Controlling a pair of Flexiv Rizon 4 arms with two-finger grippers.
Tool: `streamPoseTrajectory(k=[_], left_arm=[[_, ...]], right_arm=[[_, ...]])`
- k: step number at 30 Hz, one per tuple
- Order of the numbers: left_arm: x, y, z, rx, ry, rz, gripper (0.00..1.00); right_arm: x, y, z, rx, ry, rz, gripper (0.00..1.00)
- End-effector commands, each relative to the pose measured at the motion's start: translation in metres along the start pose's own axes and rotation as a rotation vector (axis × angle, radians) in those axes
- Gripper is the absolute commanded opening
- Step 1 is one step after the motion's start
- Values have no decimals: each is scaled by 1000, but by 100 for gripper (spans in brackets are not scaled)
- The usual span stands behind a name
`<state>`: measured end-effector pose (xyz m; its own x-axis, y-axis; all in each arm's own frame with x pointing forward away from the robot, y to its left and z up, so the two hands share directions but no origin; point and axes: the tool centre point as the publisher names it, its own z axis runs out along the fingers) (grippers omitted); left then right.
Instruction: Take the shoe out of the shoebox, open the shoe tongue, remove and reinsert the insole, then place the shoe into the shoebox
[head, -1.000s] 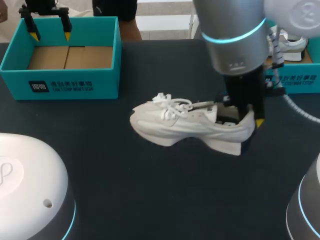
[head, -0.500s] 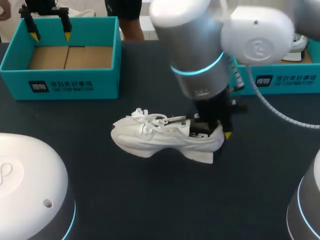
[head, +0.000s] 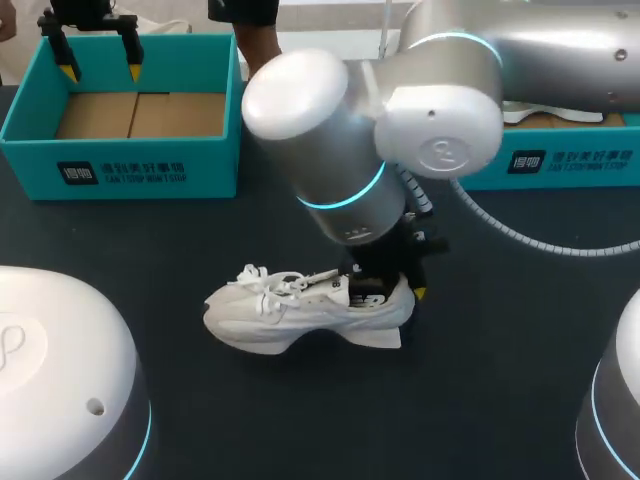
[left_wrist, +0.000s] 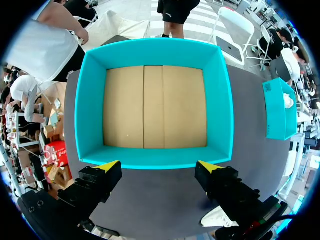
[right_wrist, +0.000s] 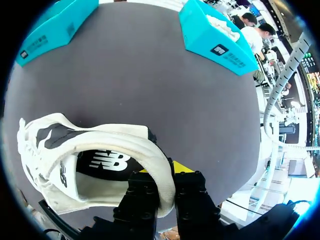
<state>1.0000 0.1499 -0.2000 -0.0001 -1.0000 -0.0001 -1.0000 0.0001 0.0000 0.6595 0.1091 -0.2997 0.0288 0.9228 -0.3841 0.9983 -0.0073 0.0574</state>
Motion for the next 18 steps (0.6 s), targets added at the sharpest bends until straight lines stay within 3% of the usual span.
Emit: streamPoseTrajectory(k=[1,18], left_arm=[[0,0,0,0,0,0,100],[0,0,0,0,0,0,100]], right_arm=[[30,0,6,-21,-70,-1,0],[32,14,41,17,-115,37,0]])
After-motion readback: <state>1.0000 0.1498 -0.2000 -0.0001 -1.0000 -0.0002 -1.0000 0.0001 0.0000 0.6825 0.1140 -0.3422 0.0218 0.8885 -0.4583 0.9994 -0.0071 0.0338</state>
